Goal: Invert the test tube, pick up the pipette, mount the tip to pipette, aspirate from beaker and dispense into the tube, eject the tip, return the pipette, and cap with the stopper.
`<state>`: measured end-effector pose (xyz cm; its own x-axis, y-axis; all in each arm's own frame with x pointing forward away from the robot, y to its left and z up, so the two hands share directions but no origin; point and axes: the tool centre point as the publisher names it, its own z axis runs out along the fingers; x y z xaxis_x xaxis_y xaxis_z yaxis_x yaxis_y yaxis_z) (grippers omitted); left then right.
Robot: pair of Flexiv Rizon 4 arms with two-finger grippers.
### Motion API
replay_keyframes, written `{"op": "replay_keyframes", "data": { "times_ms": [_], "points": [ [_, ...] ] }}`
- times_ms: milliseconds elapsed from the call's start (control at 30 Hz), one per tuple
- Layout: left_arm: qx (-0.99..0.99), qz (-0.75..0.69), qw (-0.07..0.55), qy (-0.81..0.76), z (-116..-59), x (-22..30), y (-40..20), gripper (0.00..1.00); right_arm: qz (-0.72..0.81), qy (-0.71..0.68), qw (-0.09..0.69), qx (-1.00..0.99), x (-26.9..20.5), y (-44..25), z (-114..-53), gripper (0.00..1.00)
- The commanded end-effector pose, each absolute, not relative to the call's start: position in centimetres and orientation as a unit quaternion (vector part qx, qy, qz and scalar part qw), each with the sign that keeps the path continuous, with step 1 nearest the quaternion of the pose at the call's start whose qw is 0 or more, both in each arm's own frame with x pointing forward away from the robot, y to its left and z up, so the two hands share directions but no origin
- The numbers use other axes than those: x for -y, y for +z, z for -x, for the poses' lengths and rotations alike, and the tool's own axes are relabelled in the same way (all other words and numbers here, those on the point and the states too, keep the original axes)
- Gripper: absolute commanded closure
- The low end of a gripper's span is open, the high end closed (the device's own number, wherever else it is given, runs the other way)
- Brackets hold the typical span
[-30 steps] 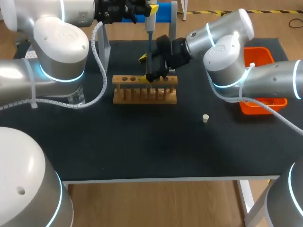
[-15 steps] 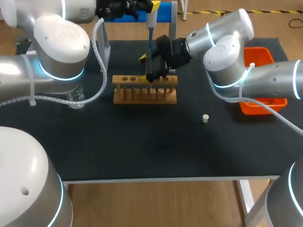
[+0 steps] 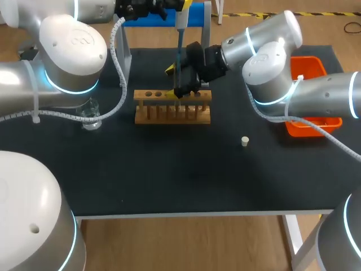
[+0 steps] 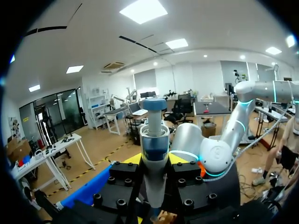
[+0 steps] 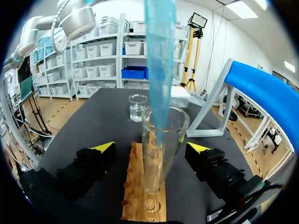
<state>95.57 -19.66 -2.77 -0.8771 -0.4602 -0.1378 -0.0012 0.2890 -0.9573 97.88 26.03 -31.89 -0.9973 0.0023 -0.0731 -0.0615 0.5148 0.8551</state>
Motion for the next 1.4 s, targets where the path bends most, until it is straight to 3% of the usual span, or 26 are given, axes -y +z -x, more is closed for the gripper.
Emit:
{"op": "replay_keyframes", "data": {
  "times_ms": [33,467,733,1100,1400],
  "points": [
    [-0.782,0.15,0.199,-0.571,-95.3,19.6,-2.0,1.0,0.018,0.491,0.031,-0.87,-26.0,-31.8,-98.0,0.0],
    [-0.776,0.144,0.217,-0.574,-94.5,19.6,-0.4,1.0,0.018,0.491,0.031,-0.87,-26.0,-31.8,-98.0,0.0],
    [-0.767,0.167,0.256,-0.565,-93.3,16.6,0.5,1.0,0.018,0.491,0.031,-0.87,-26.0,-31.8,-98.0,0.0],
    [-0.753,0.239,0.282,-0.544,-87.7,10.6,-1.9,1.0,0.018,0.491,0.031,-0.87,-26.0,-31.8,-98.0,0.0],
    [-0.75,0.242,0.278,-0.549,-83.4,9.4,-4.7,1.0,0.018,0.491,0.031,-0.87,-26.0,-31.8,-98.0,0.0]
  ]
}}
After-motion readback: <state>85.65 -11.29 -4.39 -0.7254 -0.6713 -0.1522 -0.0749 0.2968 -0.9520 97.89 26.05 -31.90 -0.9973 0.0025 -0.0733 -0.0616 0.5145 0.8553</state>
